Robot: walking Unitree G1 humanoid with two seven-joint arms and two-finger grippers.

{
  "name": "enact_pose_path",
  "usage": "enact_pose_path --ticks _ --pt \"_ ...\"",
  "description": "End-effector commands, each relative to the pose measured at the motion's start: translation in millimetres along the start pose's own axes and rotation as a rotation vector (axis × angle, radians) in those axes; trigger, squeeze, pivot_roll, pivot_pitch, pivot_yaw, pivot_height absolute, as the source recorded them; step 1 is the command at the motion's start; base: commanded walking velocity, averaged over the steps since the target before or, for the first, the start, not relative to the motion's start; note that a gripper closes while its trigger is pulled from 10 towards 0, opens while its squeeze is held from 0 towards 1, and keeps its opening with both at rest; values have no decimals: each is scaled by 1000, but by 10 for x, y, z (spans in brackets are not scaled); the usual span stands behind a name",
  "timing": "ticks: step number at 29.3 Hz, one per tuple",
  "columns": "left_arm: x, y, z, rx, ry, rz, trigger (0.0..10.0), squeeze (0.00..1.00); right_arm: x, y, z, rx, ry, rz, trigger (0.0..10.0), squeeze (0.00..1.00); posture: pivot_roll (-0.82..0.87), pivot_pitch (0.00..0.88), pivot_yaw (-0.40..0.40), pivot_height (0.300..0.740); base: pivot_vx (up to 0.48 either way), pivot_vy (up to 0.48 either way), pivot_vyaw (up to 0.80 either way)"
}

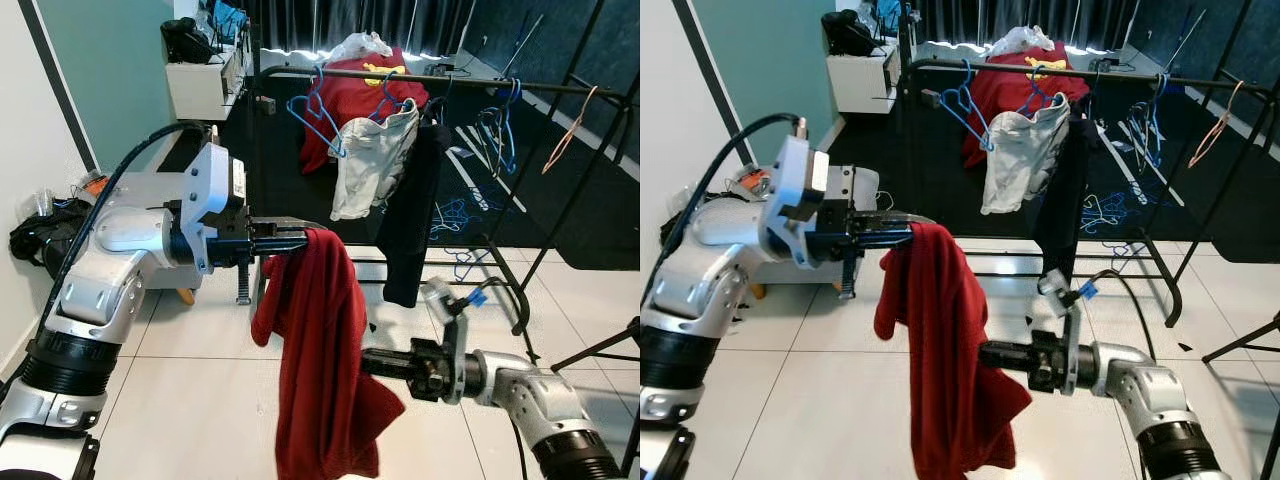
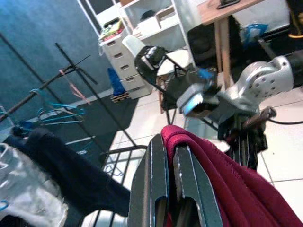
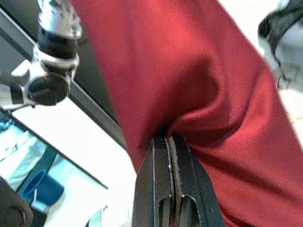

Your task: Hang hanger

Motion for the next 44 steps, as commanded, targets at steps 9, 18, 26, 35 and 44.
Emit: enact_pose_path --ticks 9,18,26,35,44 --pt "-339 -457 -753 -465 55 345 10000 0 -274 -24 736 335 -116 76 0 0 -51 0 -12 740 0 0 0" --pt "-420 -878 -1068 -700 106 562 10000 0 -148 -161 1232 625 -183 -56 0 0 -42 0 -22 740 0 0 0" --pt "-239 -889 -983 -603 123 510 10000 0 272 -310 1516 699 -277 -479 0 0 -38 0 -23 740 0 0 0" --pt "-184 -845 -928 -539 130 526 10000 0 194 -294 1702 802 -306 -468 0 0 -40 0 -23 740 0 0 0" --pt "-313 -830 -939 -584 97 604 10000 0 431 -205 1437 620 -322 -610 7765 0 -38 0 -24 740 0 0 0"
Point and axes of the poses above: a point about 5 cm out from each wrist's last joint towards the gripper, its own y axis pointing out of the wrist towards the gripper, its own z axis along the axis of the wrist's last joint, x = y × z, the point moved 4 cm from there along y, pointing out of the wrist towards the gripper, and after that the axes turned 2 degrees about -y, right-handed, at the moved point
